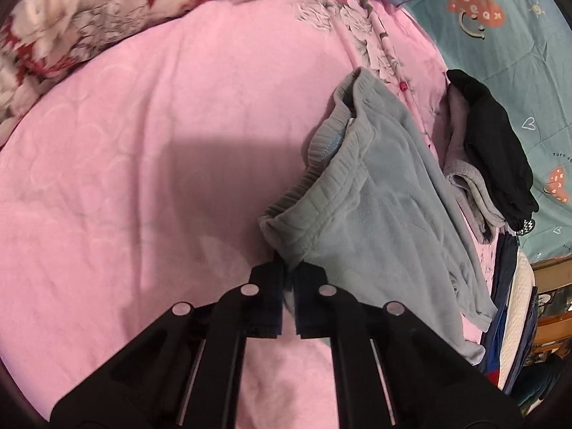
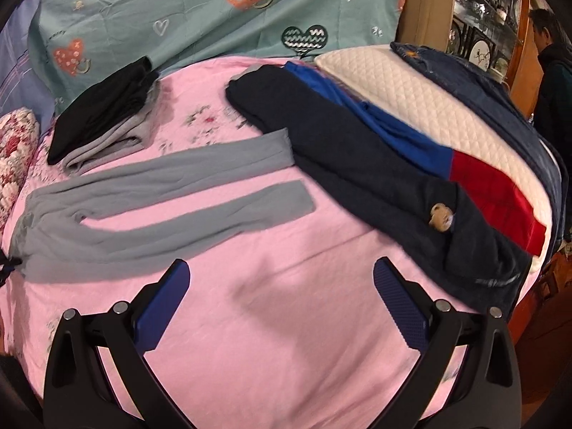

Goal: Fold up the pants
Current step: 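Grasp the waistband of the grey sweatpants with the left gripper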

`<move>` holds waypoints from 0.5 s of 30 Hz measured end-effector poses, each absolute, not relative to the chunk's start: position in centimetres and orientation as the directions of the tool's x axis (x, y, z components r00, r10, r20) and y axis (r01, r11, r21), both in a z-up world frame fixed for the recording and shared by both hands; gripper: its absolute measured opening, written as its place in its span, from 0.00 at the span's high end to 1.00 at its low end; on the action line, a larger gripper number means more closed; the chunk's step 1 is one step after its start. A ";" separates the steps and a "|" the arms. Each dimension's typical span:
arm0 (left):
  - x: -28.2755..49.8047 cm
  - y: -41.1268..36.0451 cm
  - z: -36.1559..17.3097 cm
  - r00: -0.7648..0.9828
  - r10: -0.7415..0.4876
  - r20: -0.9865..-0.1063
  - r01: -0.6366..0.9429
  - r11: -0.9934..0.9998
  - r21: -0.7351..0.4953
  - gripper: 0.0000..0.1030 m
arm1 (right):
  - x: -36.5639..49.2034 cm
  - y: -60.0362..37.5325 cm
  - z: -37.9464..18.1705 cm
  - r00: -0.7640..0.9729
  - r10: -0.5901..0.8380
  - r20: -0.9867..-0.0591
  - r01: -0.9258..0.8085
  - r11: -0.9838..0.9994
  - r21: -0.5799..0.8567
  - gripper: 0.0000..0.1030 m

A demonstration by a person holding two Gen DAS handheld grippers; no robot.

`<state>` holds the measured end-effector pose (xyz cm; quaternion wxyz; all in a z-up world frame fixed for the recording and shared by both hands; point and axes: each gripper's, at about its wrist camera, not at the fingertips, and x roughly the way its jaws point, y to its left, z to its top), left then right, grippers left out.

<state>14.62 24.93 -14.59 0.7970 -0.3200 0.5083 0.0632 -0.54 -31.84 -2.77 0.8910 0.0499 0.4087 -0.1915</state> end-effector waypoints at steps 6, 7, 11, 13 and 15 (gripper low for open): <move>13.1 25.5 -14.4 0.497 -0.231 -0.836 -0.415 0.783 -0.463 0.96 | 6.9 -37.2 -5.7 0.458 -0.124 -0.880 0.380 0.922 0.067 0.28; 13.2 25.5 -14.4 0.492 -0.234 -0.838 -0.415 0.784 -0.462 0.96 | 8.1 -38.0 -6.9 0.418 -0.111 -0.902 0.396 0.916 0.071 0.33; 13.2 25.3 -14.3 0.480 -0.239 -0.844 -0.403 0.795 -0.454 0.96 | 9.8 -38.9 -8.7 0.370 -0.139 -0.919 0.418 0.908 0.031 0.41; 13.2 25.2 -14.4 0.473 -0.236 -0.849 -0.398 0.802 -0.445 0.96 | 10.1 -39.5 -9.6 0.352 -0.143 -0.925 0.428 0.904 0.023 0.41; 13.6 25.0 -14.6 0.459 -0.227 -0.859 -0.403 0.808 -0.429 0.96 | 10.2 -40.0 -10.2 0.350 -0.134 -0.927 0.426 0.904 0.029 0.41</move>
